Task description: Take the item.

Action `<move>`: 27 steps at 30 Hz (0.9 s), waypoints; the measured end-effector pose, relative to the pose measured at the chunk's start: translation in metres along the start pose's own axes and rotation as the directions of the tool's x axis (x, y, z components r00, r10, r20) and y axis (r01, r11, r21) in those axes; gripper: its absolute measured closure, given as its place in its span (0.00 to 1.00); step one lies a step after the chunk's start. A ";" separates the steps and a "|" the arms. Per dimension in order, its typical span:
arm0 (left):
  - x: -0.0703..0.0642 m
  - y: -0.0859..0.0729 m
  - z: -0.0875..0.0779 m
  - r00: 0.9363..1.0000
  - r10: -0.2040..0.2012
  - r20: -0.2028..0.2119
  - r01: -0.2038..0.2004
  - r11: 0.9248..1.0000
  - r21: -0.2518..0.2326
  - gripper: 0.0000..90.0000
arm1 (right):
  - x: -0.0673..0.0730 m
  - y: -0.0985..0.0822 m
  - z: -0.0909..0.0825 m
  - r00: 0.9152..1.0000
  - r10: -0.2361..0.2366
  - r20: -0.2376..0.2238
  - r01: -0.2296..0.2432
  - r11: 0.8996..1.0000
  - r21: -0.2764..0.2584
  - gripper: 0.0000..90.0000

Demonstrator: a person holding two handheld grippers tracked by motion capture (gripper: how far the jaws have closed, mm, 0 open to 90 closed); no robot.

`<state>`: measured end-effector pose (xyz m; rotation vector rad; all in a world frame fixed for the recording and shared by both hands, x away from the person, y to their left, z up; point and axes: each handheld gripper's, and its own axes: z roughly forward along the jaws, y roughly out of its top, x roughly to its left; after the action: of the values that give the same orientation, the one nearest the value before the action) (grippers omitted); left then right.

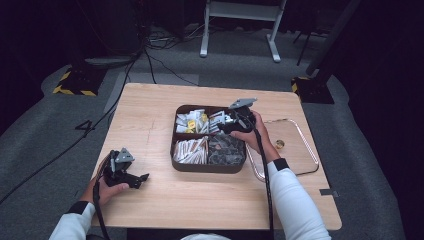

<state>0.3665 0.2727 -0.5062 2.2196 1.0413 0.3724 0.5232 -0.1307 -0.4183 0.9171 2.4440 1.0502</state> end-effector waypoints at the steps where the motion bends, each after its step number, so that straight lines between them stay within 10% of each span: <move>1: 0.000 0.000 0.000 1.000 0.000 0.000 0.000 1.000 0.000 0.00 | 0.000 0.001 0.002 1.000 0.002 0.000 -0.002 1.000 0.005 0.34; 27: 0.000 0.000 0.000 1.000 0.001 0.000 -0.001 1.000 0.000 0.00 | -0.005 0.009 0.043 0.995 0.097 0.029 -0.099 0.992 0.084 0.33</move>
<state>0.3665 0.2728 -0.5062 2.2203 1.0403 0.3731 0.5528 -0.1068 -0.4405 1.0807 2.4621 0.9656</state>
